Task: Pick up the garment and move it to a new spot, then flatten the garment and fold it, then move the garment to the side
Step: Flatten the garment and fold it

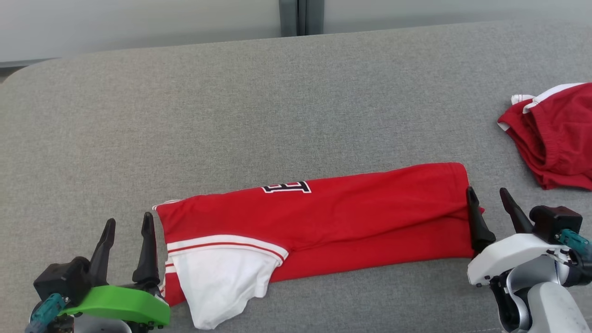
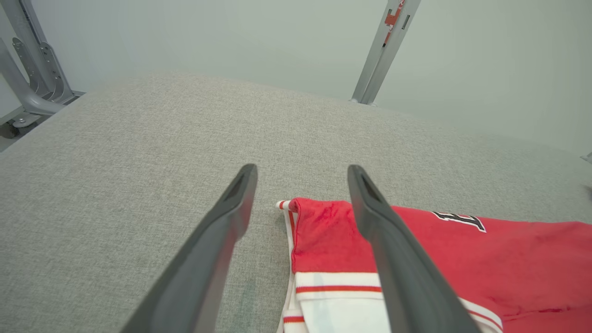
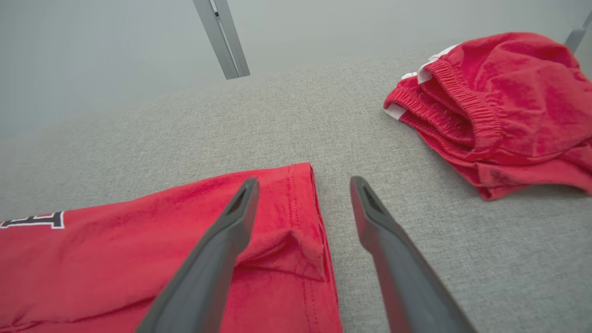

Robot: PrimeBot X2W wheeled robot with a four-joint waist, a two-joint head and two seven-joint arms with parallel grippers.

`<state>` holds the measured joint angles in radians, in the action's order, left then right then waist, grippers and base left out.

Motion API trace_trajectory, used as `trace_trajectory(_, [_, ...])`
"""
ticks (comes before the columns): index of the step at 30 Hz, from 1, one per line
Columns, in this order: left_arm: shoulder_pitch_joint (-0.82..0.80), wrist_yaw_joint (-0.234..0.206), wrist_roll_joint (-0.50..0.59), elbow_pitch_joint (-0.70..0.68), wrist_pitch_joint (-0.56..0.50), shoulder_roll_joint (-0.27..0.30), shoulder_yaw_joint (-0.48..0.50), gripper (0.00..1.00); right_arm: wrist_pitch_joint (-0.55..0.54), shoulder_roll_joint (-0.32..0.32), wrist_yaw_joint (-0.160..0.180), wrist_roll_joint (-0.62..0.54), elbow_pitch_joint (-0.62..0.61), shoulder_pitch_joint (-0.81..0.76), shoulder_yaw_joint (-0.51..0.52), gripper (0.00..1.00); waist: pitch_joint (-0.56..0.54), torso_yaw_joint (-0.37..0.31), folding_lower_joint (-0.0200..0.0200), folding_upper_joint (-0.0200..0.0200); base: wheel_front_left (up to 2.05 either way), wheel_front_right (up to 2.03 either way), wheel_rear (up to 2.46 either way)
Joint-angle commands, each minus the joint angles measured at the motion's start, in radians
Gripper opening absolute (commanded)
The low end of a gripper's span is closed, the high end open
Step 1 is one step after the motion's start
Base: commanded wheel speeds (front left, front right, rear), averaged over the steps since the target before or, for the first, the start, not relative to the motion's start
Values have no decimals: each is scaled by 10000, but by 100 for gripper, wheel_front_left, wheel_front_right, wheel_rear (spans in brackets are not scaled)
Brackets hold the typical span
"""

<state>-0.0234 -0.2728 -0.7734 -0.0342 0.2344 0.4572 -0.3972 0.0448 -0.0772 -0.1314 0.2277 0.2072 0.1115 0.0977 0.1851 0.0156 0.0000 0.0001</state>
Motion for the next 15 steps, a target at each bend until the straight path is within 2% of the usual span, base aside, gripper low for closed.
trace_trajectory(1, [-189,-15,120,91,75,-61,-17,100,-89,-1,17,-24,117,-14,-4,100,-151,94,0,-1,0,0,0])
trace_trajectory(9, [-289,95,303,426,212,-400,-82,100,-713,-113,17,-277,909,500,146,100,-403,325,0,-1,0,0,0])
trace_trajectory(15, [-355,188,386,593,232,-512,-123,100,-1442,-345,17,-506,1986,1023,223,100,-448,603,0,-1,0,0,0])
